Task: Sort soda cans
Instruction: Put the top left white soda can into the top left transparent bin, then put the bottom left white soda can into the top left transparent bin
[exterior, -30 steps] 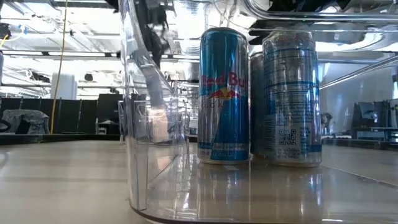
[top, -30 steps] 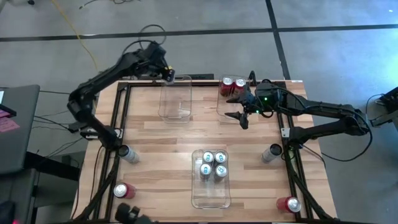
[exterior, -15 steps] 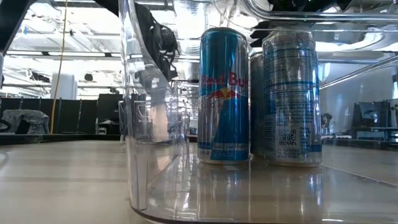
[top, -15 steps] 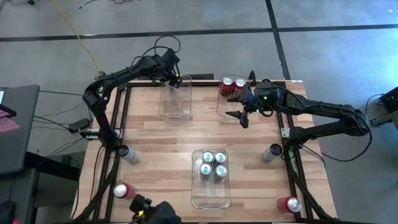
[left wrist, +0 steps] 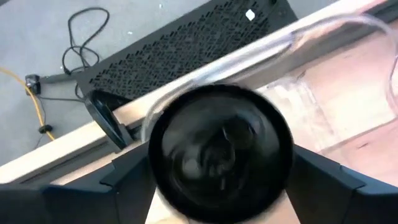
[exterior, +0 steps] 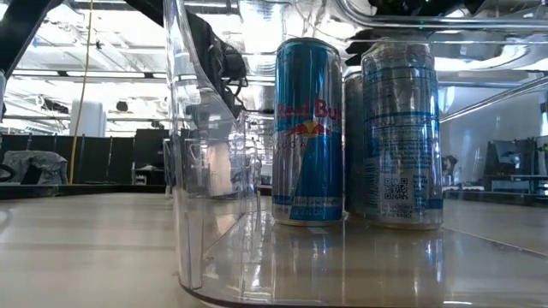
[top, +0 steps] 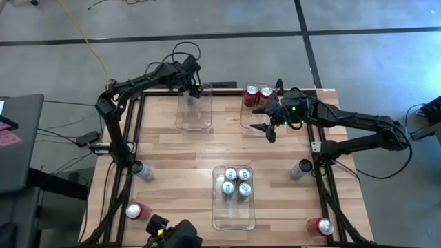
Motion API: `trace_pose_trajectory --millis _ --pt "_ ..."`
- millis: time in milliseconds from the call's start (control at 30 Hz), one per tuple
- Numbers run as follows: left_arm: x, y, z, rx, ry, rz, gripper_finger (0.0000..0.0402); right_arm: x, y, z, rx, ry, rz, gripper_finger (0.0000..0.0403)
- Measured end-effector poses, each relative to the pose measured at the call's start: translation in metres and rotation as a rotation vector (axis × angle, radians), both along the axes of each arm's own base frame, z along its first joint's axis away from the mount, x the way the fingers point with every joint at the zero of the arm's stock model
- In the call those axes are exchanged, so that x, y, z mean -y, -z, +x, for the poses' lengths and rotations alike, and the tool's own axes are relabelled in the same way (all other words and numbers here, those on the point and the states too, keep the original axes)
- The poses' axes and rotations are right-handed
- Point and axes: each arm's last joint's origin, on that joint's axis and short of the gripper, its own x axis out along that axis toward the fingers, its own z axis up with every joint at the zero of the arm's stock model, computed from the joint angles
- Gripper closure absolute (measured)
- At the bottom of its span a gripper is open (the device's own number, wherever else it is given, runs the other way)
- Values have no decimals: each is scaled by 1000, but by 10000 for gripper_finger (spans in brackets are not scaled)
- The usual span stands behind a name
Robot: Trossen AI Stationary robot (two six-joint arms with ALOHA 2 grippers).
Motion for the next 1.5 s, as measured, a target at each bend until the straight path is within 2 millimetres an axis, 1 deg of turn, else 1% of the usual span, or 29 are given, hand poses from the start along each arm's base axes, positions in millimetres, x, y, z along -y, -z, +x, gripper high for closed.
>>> trace_pose_trajectory --millis 200,300,367,533,633,733,833,967,1067,1233,1367,1500 --pt "-1 0 -1 -3 -7 4 78 0 0 0 0 -1 0 104" --pt "-1 -1 -1 -3 -7 5 76 0 0 0 0 -1 0 104" --pt "0 -6 -1 -11 0 1 76 0 0 0 0 -1 0 104" --pt "5 -34 -5 15 18 54 75 0 0 0 1 -1 0 104" --pt "13 -55 -10 36 23 116 75 0 0 0 1 0 0 104" --pt "24 -78 -21 58 23 180 75 0 0 0 0 2 6 104" --pt "41 -98 -34 79 16 245 74 0 0 0 -3 11 14 104" --pt "71 -114 -49 85 72 315 74 0 1 0 -3 18 22 104" --pt "97 -115 -61 103 122 325 74 0 2 -1 -13 24 31 104" --pt "149 -108 -83 167 229 290 74 0 2 -1 -17 49 43 104" --pt "191 -104 -104 176 416 154 74 1 2 -1 -17 58 44 104" --pt "223 -106 -124 166 540 50 74 1 2 -1 -12 67 60 104"
